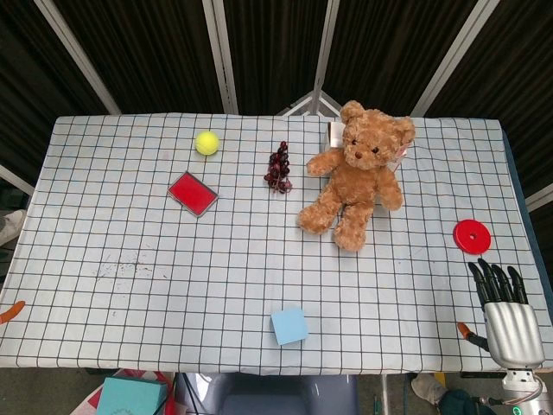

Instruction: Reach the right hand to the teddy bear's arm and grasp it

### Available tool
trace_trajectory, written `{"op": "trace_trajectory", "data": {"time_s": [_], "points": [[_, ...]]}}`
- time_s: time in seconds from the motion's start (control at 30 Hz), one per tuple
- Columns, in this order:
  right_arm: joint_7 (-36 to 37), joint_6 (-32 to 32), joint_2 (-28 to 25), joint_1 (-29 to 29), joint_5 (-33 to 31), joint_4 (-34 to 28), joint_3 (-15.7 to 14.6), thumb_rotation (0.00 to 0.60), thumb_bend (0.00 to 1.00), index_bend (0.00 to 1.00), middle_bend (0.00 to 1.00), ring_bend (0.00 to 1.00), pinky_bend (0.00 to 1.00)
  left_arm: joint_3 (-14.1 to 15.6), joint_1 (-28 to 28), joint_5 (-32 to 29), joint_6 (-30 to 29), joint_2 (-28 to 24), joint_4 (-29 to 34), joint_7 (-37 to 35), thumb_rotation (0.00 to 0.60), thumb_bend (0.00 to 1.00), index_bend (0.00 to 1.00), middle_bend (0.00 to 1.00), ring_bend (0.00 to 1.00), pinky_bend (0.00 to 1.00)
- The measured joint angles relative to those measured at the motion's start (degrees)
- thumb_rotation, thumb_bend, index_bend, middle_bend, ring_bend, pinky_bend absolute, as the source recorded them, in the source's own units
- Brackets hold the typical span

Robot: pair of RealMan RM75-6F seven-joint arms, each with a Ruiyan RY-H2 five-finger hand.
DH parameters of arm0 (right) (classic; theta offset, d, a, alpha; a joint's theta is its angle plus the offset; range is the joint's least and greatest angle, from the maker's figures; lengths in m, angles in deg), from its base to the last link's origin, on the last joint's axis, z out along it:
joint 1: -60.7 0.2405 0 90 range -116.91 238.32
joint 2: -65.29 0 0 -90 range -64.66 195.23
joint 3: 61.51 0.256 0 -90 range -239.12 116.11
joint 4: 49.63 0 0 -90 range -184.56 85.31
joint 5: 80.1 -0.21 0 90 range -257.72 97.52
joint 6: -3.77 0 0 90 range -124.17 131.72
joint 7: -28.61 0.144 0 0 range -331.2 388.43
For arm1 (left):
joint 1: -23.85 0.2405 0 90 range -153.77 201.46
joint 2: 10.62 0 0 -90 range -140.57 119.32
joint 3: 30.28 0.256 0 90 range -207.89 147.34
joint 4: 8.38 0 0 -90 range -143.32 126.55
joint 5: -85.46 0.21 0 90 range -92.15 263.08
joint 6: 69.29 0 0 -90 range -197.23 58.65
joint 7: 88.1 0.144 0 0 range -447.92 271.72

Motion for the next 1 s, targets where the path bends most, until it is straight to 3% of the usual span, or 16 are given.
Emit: {"op": "trace_trajectory", "data": {"time_s": [0.57,1.0], "points": [[3.31,-1.50,-0.82,-0.07,-1.50,-1.25,-0.22,0.600,0.15,0.00,0.08,0.09,0.00,0.04,-0.12,0.25,-0.01,0.26,0.12,0.46,0.600,0.20,0.24,0.09,0.02,0.19],[22.04,-6.60,-1.08,1.57,-2.73,-3.18,-0.37,0.600,0.15,0.04,0.08,0.13,0.00,-0.06,0.13,-0.08,-0.10,-0.39,-0.12,-1.66,0.600,0.20,0.24,0.09,0.02,0.19]]}}
